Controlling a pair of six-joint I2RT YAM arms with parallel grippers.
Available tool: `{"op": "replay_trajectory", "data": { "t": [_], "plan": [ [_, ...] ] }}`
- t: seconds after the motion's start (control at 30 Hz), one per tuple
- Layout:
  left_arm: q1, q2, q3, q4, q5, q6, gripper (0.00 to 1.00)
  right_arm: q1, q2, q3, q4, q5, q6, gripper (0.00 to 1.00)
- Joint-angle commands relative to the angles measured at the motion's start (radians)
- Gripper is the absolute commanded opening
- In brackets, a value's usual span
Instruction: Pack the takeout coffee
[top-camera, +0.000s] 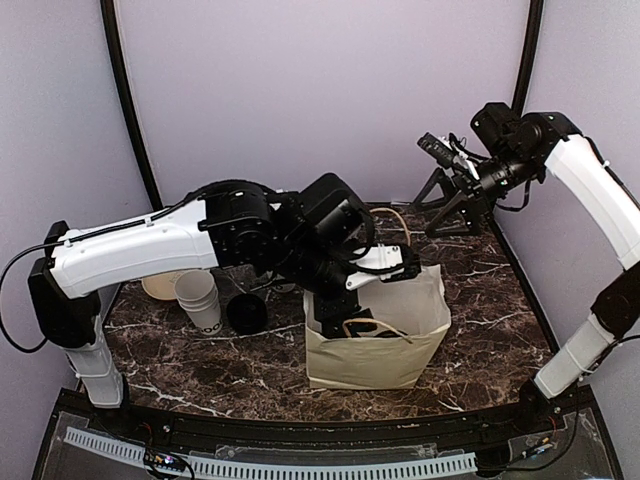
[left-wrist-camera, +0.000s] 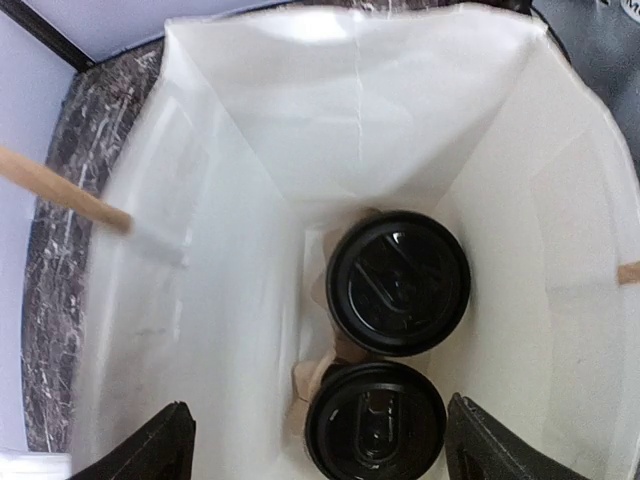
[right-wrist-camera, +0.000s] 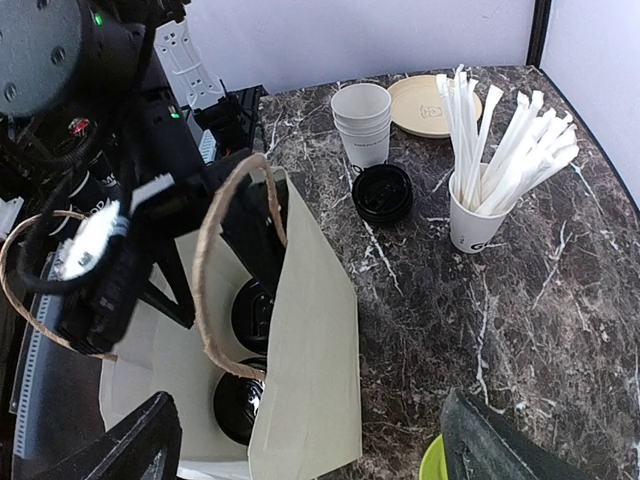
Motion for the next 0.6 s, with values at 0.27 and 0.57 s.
{"op": "replay_trajectory", "data": {
  "t": [0.27, 0.57],
  "plan": [
    [0.006, -0.175, -0.054, 0.292, -0.137, 0.101, 0.85, 0.007, 0.018, 0.05, 0.01, 0.025, 0.04, 0.9],
    [0.006, -0.314, -0.129, 0.433, -0.246, 0.133, 0.84, 0.006, 0.026, 0.049, 0.047, 0.03, 0.075, 0.89]
  ]
}}
